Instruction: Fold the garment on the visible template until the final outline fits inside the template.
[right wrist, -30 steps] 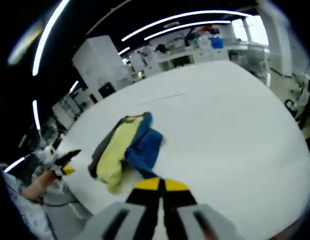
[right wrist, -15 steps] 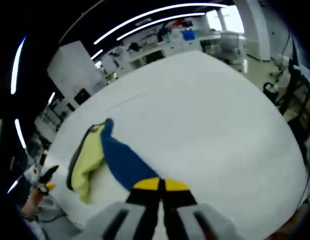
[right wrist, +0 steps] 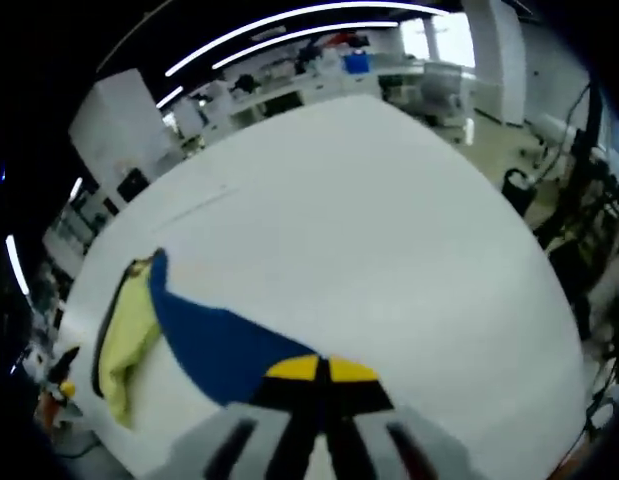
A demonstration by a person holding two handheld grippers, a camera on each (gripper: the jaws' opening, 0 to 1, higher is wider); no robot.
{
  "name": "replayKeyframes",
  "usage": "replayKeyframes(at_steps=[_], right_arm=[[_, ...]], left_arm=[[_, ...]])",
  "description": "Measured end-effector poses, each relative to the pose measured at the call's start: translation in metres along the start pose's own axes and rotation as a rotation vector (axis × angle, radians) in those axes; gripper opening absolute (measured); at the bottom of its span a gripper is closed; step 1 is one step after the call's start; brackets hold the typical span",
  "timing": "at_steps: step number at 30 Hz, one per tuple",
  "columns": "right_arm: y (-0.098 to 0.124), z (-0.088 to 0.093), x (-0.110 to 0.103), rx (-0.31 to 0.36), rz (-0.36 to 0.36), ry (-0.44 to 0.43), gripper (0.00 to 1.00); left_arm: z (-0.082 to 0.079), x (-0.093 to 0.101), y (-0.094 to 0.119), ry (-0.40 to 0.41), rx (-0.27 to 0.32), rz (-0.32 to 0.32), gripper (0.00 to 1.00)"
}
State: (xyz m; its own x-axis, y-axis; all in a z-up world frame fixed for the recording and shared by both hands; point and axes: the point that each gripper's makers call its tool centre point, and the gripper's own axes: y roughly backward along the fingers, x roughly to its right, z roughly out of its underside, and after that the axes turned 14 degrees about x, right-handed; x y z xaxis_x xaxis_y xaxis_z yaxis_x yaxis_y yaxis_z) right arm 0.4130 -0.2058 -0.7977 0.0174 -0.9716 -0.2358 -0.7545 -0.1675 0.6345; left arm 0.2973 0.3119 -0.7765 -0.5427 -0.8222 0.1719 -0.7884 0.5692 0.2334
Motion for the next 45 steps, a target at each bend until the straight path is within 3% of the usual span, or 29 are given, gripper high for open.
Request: replayKeyframes(at_steps=[11, 14, 15, 17, 20, 26, 39, 45], right_arm=[[-0.028, -0.037, 0.042, 0.056, 0.058, 0.002, 0.00], [-0.029, -0.044, 0.044, 0.101, 0.087, 0.036, 0.00], [-0.030, -0.053, 0.044, 0.147, 0.098, 0.047, 0.00], [-0.029, -0.054, 0.037, 0.159, 0.089, 0.031, 0.00], [-0.037, -0.062, 0.044, 0.177, 0.113, 0.074, 0.00], [-0.054, -0.072, 0.047, 0.172, 0.123, 0.044, 0.00], [-0.080, -0.044, 0.060, 0.036, 0.178, 0.068, 0.00], [-0.078, -0.027, 0.065, -0.026, 0.190, 0.110, 0.00]], left_arm=[[0.006, -0.008, -0.004, 0.016, -0.014, -0.023, 0.85], [0.008, -0.008, -0.005, 0.021, -0.020, -0.026, 0.85], [0.008, -0.008, -0.005, 0.020, -0.022, -0.026, 0.85], [0.008, -0.008, -0.006, 0.023, -0.024, -0.026, 0.85], [0.009, -0.008, -0.007, 0.025, -0.030, -0.029, 0.85], [0.014, -0.011, -0.007, 0.036, -0.041, -0.040, 0.85], [0.030, -0.009, -0.006, 0.056, -0.079, -0.047, 0.85], [0.032, -0.009, -0.007, 0.063, -0.080, -0.048, 0.85]])
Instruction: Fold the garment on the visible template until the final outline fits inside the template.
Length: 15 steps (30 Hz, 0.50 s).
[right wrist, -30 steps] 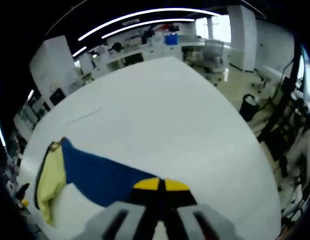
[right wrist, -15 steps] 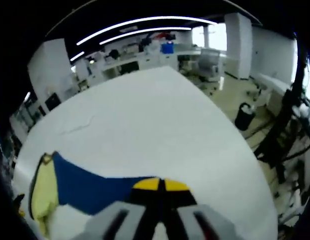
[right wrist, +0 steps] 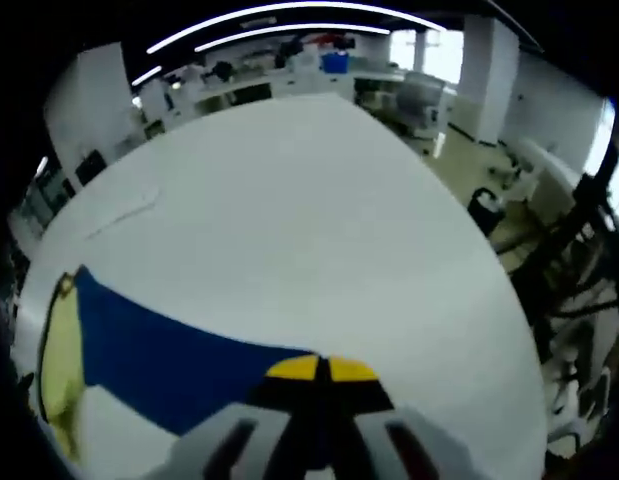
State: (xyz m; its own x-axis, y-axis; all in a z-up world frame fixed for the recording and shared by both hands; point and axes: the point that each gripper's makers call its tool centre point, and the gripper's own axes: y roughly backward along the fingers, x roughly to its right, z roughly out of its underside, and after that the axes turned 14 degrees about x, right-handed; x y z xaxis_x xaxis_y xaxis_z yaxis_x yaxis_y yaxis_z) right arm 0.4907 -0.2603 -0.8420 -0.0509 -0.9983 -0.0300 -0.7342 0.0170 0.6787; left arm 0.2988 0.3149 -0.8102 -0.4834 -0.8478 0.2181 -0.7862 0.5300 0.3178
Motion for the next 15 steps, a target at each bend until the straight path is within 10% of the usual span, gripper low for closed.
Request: replayKeyframes(at_steps=[9, 15], right_arm=[[-0.002, 0.000, -0.004, 0.023, -0.031, -0.007, 0.02], [0.002, -0.001, -0.014, 0.071, -0.084, -0.061, 0.39]], left_arm=[[0.003, 0.001, 0.000, 0.003, -0.008, 0.002, 0.85], [0.001, 0.002, 0.001, 0.004, -0.003, 0.002, 0.85]])
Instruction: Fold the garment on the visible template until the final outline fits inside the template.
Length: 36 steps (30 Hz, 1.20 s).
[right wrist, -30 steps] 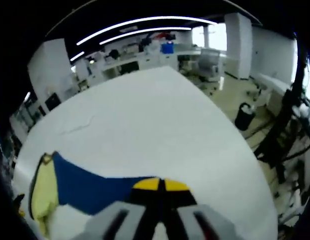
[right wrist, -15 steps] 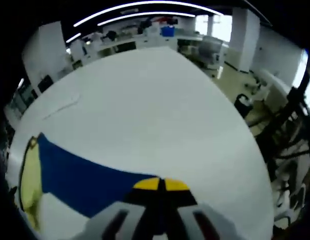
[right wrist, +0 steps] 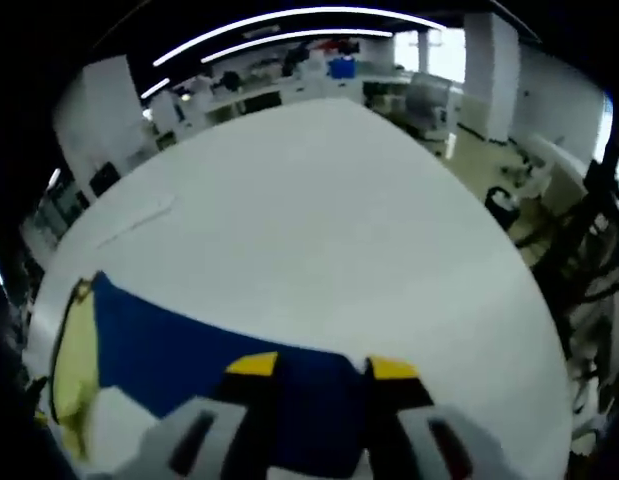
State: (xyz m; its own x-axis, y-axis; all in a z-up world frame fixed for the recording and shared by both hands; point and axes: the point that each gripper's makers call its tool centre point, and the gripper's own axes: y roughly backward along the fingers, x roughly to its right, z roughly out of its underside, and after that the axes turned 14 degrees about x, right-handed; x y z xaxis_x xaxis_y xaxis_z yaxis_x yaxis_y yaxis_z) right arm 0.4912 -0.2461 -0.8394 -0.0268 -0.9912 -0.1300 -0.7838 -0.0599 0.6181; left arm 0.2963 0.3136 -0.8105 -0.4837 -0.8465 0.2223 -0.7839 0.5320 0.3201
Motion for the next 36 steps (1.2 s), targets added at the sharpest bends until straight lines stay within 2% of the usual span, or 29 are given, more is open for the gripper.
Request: replayKeyframes(at_steps=[4, 6, 12, 15, 18, 26, 30, 36], right_arm=[[0.008, 0.003, -0.005, -0.001, -0.029, 0.010, 0.48], [0.012, 0.005, -0.006, 0.007, -0.049, 0.006, 0.56], [0.025, 0.008, -0.010, 0.035, -0.133, -0.057, 0.77], [0.031, 0.009, -0.004, 0.039, -0.142, -0.079, 0.80], [0.042, 0.017, -0.006, 0.027, -0.140, -0.106, 0.71], [0.059, 0.035, -0.004, -0.021, -0.142, -0.125, 0.37], [0.060, 0.044, -0.007, -0.040, -0.137, -0.124, 0.28], [0.058, 0.046, -0.007, -0.047, -0.120, -0.111, 0.06]], left_arm=[[-0.003, 0.000, 0.001, -0.004, 0.006, 0.002, 0.85], [-0.005, 0.000, 0.001, -0.005, 0.014, 0.004, 0.86], [-0.010, 0.000, 0.001, -0.010, 0.025, 0.007, 0.86], [-0.010, 0.001, 0.001, -0.012, 0.026, 0.009, 0.86], [-0.009, 0.004, 0.001, -0.008, 0.025, 0.012, 0.86], [-0.006, 0.007, 0.001, -0.001, 0.024, 0.013, 0.86], [-0.006, 0.006, 0.001, -0.001, 0.023, 0.011, 0.86], [-0.005, 0.004, 0.003, 0.001, 0.023, 0.003, 0.86]])
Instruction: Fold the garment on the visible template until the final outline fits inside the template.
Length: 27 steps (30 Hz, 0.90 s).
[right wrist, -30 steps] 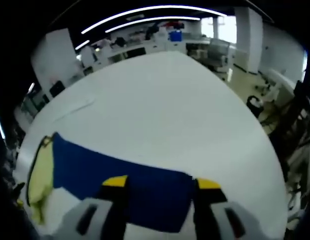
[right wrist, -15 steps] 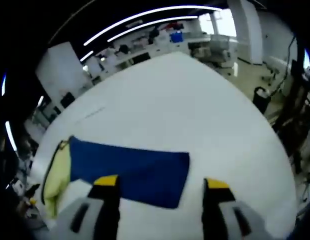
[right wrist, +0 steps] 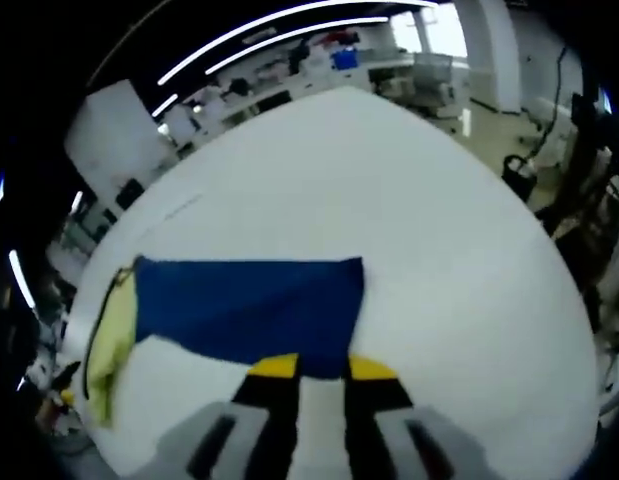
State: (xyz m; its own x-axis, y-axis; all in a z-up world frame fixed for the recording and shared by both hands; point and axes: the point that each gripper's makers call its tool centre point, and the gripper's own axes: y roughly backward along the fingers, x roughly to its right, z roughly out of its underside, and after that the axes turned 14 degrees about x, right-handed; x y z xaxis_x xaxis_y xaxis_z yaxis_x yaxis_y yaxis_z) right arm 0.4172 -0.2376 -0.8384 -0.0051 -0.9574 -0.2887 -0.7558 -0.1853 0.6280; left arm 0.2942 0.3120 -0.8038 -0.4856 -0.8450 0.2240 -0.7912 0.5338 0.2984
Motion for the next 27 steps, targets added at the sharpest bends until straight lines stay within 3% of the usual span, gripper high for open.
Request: replayKeyframes(at_steps=[1, 12, 27], right_arm=[[0.000, 0.000, -0.001, 0.003, -0.004, 0.004, 0.00], [-0.006, -0.032, 0.015, 0.110, 0.051, 0.004, 0.00], [-0.005, -0.016, 0.017, 0.071, 0.055, -0.005, 0.00]], left_arm=[[0.000, 0.000, 0.000, 0.000, -0.001, 0.000, 0.86], [0.002, 0.000, 0.000, 0.007, -0.001, -0.004, 0.85], [0.002, 0.002, 0.001, 0.013, 0.006, -0.005, 0.85]])
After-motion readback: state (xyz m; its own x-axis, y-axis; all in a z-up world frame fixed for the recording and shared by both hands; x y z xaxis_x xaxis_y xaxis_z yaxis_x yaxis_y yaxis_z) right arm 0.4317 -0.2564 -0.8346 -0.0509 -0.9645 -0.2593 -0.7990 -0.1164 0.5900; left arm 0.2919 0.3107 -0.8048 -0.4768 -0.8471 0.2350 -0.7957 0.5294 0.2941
